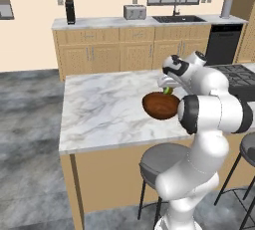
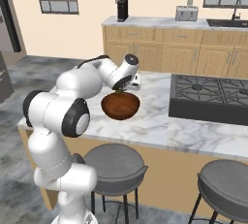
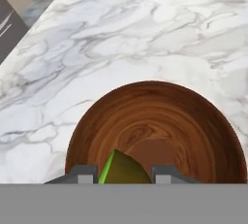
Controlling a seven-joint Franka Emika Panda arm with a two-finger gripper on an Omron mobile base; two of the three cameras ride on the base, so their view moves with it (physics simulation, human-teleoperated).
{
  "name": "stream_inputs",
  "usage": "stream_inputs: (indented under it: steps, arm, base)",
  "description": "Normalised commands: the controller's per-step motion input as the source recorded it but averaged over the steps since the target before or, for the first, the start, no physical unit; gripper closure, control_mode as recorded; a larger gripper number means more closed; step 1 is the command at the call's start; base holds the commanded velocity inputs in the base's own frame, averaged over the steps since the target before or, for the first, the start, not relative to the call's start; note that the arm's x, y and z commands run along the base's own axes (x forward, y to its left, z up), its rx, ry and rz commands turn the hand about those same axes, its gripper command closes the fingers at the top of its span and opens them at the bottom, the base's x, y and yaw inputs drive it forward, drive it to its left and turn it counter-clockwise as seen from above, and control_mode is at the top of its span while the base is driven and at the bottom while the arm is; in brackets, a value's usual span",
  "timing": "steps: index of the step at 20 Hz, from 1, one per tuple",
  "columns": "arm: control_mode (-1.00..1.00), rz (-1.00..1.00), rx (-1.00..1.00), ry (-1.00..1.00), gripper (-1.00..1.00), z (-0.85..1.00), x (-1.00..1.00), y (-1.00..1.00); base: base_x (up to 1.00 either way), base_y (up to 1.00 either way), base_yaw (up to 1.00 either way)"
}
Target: Retrieve the kiwi and pear from the fridge and place them into the bowl on the dining table.
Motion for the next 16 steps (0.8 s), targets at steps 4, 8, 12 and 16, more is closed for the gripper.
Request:
stream_inputs:
  steps: [4,8,12,16]
  arm:
    - [-1.0,0.0,0.0,0.0,1.0,-0.41,0.03,-0.01]
    - [-1.0,0.0,0.0,0.0,1.0,-0.41,0.09,0.0]
    - [-1.0,0.0,0.0,0.0,1.0,-0.32,0.19,0.0]
    - [-1.0,0.0,0.0,0.01,1.0,-0.3,0.24,0.0]
  base:
    - [0.0,0.0,0.0]
    - [0.0,0.0,0.0]
    - [0.0,0.0,0.0]
    - [0.0,0.0,0.0]
